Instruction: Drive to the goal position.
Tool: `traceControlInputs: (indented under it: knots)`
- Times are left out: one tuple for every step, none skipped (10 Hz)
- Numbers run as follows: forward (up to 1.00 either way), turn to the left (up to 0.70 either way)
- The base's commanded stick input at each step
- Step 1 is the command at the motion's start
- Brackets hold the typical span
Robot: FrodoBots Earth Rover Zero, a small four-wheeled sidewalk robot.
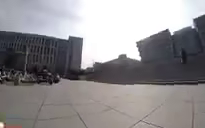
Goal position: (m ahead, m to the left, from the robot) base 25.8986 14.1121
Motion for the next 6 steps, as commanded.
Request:
traceControlInputs:
  knots:
    - [1.0, 0.0]
    - [1.0, 0.0]
    - [1.0, 0.0]
    - [1.0, 0.0]
    - [1.0, 0.0]
    - [1.0, 0.0]
